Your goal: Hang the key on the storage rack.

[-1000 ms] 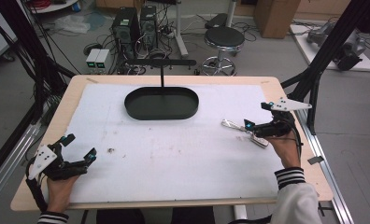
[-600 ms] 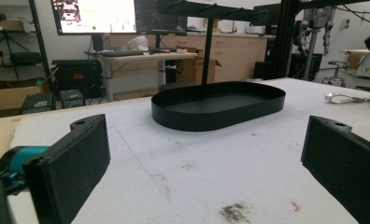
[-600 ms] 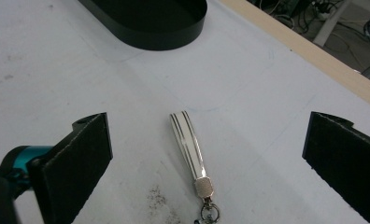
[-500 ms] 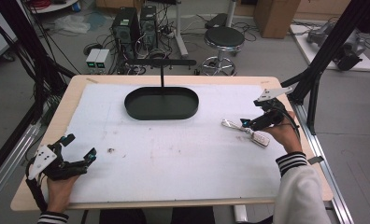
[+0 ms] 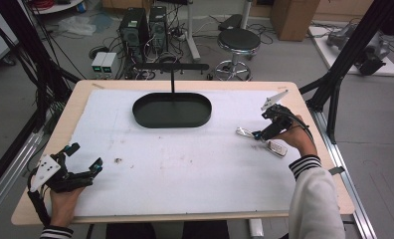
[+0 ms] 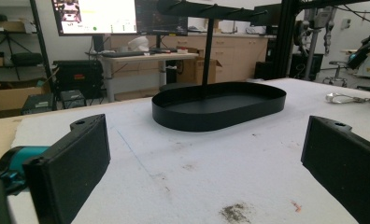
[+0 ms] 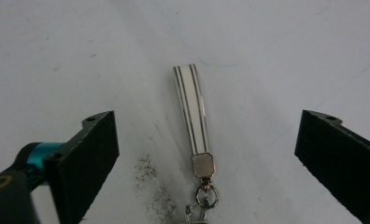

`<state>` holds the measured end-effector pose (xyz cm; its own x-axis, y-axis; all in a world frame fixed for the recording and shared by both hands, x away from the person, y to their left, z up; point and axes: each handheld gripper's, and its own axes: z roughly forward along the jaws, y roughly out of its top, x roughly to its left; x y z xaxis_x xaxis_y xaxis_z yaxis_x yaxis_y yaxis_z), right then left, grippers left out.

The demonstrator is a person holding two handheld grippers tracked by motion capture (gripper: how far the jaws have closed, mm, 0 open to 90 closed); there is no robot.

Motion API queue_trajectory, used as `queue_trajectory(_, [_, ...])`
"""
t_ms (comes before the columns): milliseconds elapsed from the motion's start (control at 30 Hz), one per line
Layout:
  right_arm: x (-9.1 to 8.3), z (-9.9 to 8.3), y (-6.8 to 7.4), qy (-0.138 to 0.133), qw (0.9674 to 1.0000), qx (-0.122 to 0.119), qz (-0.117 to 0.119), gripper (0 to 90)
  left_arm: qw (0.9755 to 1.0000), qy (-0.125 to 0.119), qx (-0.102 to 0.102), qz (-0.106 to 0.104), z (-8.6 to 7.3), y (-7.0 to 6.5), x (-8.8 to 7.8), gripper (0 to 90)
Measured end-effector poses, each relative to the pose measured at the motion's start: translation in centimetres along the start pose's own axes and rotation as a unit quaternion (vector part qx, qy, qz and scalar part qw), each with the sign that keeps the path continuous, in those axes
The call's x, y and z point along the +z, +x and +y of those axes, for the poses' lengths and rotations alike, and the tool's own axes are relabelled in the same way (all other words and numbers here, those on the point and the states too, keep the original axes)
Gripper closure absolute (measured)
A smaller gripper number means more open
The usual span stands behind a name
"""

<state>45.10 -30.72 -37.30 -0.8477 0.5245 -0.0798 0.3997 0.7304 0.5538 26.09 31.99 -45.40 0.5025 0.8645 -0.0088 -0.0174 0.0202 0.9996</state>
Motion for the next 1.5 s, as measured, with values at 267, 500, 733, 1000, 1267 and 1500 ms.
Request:
queue_trajectory(267, [1.2, -0.3, -0.6, 0.035, 0.9993, 0.001, 0.012, 21.1, 1.0000, 0.000, 0.000, 0.000, 0.0, 0.0, 0.0, 1.7])
queue_trajectory(500, [2.1, -0.3, -0.8, 0.071, 0.9973, -0.008, 0.017, 37.9, 1.0000, 0.001, 0.001, 0.001, 0.0, 0.0, 0.0, 1.7])
queue_trajectory(733, [2.8, -0.4, -1.0, 0.098, 0.9948, -0.019, 0.020, 47.8, 1.0000, 0.001, 0.001, 0.001, 0.0, 0.0, 0.0, 1.7])
queue_trajectory(1000, [3.2, -0.2, -1.0, 0.118, 0.9922, -0.030, 0.025, 56.6, 1.0000, 0.001, 0.002, 0.001, 0.0, 0.0, 0.0, 1.7])
queue_trajectory(1267, [3.9, -0.2, -0.9, 0.139, 0.9888, -0.047, 0.026, 62.6, 1.0000, 0.001, 0.001, 0.001, 0.0, 0.0, 0.0, 1.7])
queue_trajectory(1500, [4.2, 0.1, -0.7, 0.151, 0.9861, -0.061, 0.031, 72.7, 1.0000, 0.001, 0.002, 0.001, 0.0, 0.0, 0.0, 1.7])
